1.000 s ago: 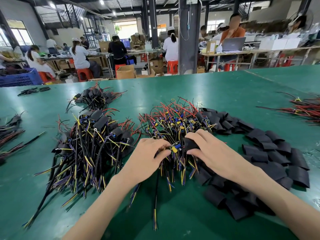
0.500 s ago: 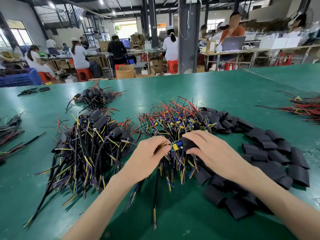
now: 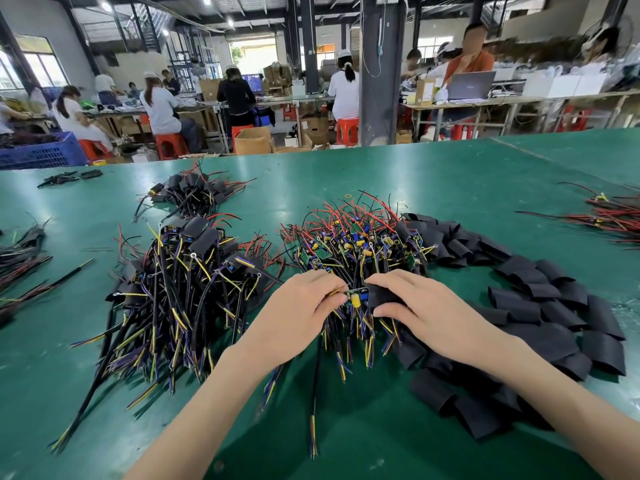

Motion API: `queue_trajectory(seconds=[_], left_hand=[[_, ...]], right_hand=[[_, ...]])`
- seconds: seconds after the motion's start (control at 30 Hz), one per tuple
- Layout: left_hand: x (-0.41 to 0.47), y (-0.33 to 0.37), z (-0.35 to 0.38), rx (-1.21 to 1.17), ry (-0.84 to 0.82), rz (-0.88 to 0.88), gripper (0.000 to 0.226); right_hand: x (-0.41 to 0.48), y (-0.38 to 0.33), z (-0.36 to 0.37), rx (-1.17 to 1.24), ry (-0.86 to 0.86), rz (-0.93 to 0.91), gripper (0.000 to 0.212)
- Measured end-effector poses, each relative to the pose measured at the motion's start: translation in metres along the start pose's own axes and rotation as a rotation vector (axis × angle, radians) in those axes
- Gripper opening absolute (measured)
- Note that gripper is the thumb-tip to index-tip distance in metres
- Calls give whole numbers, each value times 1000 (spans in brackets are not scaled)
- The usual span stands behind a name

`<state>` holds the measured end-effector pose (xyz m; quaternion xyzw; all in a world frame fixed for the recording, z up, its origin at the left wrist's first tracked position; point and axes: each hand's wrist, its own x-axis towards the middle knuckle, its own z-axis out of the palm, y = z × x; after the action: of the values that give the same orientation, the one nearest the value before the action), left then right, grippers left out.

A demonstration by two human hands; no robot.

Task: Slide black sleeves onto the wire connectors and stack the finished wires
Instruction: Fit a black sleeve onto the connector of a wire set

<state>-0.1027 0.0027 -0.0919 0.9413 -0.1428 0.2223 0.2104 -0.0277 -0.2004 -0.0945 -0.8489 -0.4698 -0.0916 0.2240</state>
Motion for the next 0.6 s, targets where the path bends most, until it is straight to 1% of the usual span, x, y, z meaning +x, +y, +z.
queue_trajectory(seconds=[0.1,0.17,0.27,0.43,0.5,0.6], left_hand=[[-1,0,-1,20,-3,9,15],[-1,0,0,-3,-9,-2,14],[-1,2,3,-93,-22,-76,13],[-2,-1,5,-136,3,-203,15],[-2,2,4,-160,10,-201,16],[-1,8,6,-158,0,-151,16]], right_hand=[[-1,1,1,49,-27,-4,48],[0,0,2,68,-17,-11,43],[1,-3,2,17,53,-58,37],[0,-8,2,-65,102,-106,34],[0,-7,4,-61,87,-97,35],[0,-8,5,19,33,-83,37]])
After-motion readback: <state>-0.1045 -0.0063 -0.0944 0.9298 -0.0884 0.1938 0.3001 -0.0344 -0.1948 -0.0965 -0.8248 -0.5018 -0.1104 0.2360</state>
